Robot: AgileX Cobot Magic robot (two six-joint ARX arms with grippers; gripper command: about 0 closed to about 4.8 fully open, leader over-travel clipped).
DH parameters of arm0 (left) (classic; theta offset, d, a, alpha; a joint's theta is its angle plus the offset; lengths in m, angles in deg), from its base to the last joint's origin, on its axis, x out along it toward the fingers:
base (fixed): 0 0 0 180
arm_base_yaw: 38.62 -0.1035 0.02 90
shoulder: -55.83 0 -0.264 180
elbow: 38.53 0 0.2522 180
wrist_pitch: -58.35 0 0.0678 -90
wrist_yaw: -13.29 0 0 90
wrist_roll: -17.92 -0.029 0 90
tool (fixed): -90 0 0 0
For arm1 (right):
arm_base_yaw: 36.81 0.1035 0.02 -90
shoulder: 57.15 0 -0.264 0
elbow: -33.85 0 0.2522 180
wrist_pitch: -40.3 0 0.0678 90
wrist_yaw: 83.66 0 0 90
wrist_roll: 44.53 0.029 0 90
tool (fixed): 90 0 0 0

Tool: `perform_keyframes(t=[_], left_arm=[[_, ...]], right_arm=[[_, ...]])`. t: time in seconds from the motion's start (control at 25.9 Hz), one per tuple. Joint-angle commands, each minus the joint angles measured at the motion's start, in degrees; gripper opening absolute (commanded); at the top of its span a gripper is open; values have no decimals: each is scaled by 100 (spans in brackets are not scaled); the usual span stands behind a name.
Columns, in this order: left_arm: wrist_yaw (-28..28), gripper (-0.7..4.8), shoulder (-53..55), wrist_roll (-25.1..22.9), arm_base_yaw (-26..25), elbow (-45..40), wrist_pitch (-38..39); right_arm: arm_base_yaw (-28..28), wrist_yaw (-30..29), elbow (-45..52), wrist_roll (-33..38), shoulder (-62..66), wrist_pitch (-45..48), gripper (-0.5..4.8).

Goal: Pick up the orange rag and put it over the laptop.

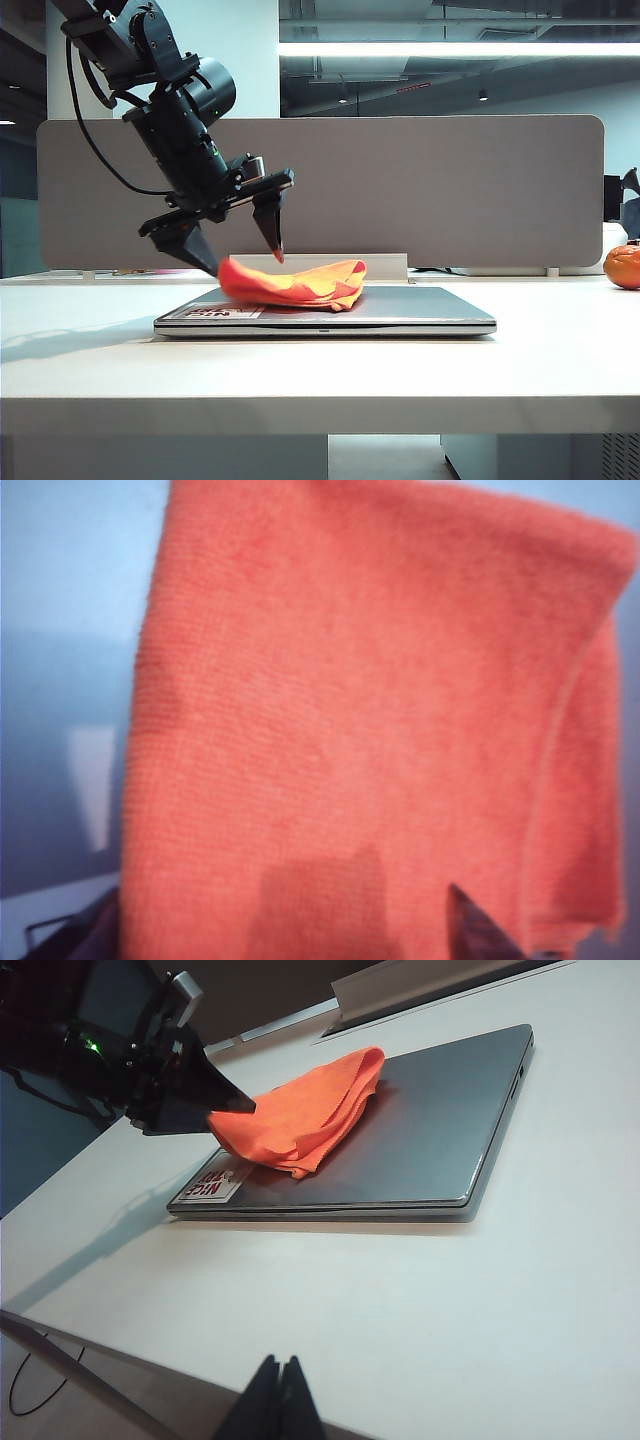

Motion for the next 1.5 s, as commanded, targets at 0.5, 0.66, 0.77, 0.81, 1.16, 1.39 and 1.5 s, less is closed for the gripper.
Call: perform_keyframes(t=[0.5, 0.66, 0.77, 0.81, 1.16, 1.39, 1.5], left_arm=[[-809, 379, -463, -492, -7, 11, 750], [-811, 152, -822, -741, -7, 9, 743], [-1047, 4, -1078, -1008, -7, 9, 839], [-1213, -6, -1128, -1010, -7, 9, 892], [-1467, -6, -1672, -1130, -9, 2, 1467], [-1475, -6, -2479, -1134, -35, -9, 1585], [-1545, -6, -2835, -1134, -52, -116, 1593]], right_arm=[[-4, 7, 11, 20, -13, 72, -5], [-4, 9, 11, 20, -13, 74, -5], [-4, 9, 11, 20, -13, 74, -5], [-4, 11, 11, 20, -13, 72, -5], [-4, 11, 11, 20, -13, 74, -5], [-4, 11, 11, 20, -13, 74, -5], [-4, 11, 11, 20, -13, 74, -5]])
